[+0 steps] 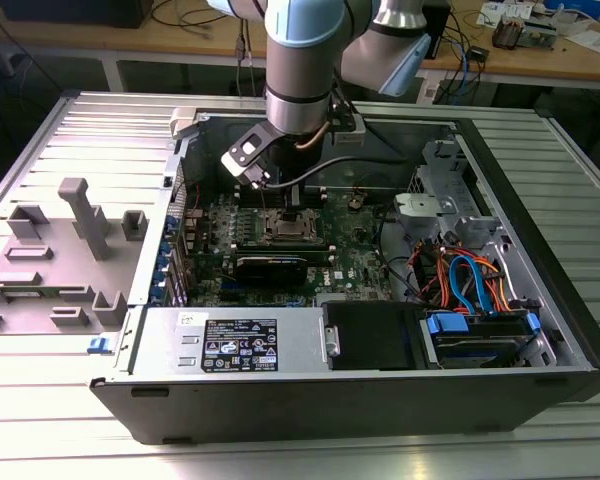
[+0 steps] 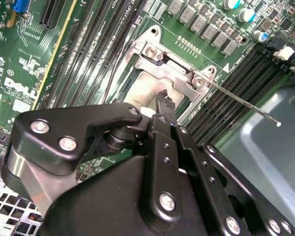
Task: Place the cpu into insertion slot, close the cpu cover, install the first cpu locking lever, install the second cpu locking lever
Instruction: 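Close the cpu cover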
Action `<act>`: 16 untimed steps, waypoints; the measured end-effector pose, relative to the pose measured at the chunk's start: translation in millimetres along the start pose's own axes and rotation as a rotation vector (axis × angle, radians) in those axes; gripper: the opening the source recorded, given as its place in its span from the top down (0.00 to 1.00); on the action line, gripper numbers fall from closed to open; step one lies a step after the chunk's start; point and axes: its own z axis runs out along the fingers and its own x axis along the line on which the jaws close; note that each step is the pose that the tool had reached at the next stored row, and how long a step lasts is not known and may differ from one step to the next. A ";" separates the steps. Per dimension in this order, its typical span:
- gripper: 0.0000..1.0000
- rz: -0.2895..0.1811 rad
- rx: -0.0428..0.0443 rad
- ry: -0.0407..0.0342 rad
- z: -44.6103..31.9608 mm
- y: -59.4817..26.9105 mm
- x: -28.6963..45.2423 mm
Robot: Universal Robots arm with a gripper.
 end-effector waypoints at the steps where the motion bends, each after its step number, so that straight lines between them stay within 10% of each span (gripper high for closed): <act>1: 0.89 0.000 0.0001 -0.0001 0.0 -0.9 0.0; 16: 0.89 -0.045 0.0030 0.0036 4.0 -25.4 1.3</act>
